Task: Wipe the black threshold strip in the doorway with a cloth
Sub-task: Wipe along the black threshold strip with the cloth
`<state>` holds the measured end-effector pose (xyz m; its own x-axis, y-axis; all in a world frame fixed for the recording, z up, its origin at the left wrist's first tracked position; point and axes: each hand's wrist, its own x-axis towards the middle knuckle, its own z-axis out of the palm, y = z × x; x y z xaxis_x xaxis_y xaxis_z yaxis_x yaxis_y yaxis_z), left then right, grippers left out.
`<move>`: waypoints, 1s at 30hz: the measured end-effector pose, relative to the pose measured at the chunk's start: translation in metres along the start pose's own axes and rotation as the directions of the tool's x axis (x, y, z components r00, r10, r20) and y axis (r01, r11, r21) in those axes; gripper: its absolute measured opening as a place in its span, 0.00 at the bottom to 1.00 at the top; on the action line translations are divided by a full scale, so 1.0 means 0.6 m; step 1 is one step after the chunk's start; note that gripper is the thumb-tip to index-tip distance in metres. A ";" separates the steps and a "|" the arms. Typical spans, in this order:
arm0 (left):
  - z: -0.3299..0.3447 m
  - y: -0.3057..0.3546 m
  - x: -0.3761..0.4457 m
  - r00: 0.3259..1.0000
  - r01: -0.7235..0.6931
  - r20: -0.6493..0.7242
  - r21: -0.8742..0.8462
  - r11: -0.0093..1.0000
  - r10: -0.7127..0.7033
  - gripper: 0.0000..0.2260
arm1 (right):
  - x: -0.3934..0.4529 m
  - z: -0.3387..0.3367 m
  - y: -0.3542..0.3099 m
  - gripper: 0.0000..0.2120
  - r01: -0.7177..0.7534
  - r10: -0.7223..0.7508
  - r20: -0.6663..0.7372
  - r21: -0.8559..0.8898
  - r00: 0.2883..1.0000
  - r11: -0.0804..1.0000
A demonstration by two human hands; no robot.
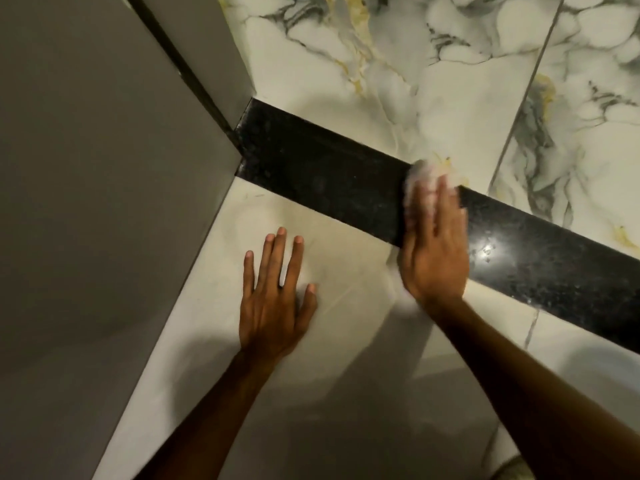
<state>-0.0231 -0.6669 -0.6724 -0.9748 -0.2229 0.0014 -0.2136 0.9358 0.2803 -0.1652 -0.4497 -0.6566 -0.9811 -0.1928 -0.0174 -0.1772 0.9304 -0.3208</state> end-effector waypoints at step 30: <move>0.020 -0.007 -0.009 0.980 0.184 -0.084 0.017 0.983 -0.182 0.33 | 0.080 0.032 -0.139 0.29 0.354 -0.344 0.177 -0.027 0.922 0.935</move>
<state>-0.0176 -0.6661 -0.6851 -0.9108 -0.4116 0.0310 -0.3903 0.8834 0.2593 -0.1963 -0.5424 -0.6488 -0.8298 -0.5532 -0.0733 -0.5151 0.8099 -0.2808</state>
